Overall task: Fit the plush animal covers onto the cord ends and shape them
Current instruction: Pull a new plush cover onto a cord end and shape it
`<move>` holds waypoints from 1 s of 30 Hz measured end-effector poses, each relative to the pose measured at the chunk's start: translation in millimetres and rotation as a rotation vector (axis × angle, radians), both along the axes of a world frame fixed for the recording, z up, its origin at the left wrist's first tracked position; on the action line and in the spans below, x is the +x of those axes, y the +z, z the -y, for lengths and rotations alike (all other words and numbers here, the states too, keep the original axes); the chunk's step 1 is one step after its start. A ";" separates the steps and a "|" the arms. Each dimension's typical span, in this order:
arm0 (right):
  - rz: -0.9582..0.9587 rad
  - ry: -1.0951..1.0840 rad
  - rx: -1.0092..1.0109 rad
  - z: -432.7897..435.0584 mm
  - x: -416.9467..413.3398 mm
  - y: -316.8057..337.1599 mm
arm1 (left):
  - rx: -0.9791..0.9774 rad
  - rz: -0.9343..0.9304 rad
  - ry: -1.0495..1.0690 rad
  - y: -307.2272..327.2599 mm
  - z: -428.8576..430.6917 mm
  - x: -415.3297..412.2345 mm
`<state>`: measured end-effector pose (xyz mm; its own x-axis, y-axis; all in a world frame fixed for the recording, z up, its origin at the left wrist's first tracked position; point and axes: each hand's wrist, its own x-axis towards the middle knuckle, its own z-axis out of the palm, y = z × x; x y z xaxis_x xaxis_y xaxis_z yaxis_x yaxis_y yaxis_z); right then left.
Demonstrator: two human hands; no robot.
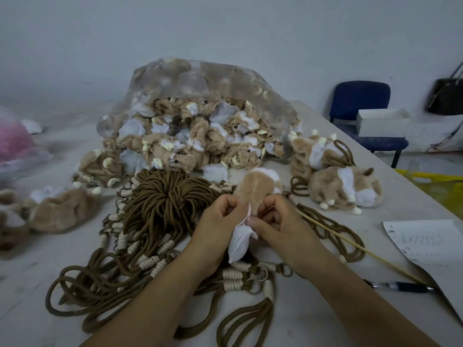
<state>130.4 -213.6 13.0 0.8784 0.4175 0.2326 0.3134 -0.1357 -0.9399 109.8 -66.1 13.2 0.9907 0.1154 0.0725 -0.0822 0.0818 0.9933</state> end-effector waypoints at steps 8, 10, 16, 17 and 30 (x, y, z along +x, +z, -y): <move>0.060 -0.022 0.023 4.4 -1.7 1.8 | -0.018 0.001 -0.115 -1.2 -3.0 -5.5; 0.025 -0.043 0.058 3.4 -0.7 0.6 | 0.021 0.026 -0.141 -0.8 -0.8 -7.8; -0.298 -0.069 0.376 15.5 5.0 0.3 | 0.376 0.151 0.064 -2.1 -2.3 -5.0; -0.349 -0.075 0.403 11.2 13.4 -1.8 | 0.444 0.199 0.106 -1.9 -3.4 -4.5; -0.387 0.197 0.543 8.7 -0.7 10.4 | 0.795 0.499 0.117 -7.2 -5.2 -0.2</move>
<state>129.7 -222.2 23.4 0.8603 0.4904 0.1390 -0.0874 0.4106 -0.9076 109.6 -60.9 6.0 0.8093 -0.0540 0.5850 -0.4777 -0.6399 0.6019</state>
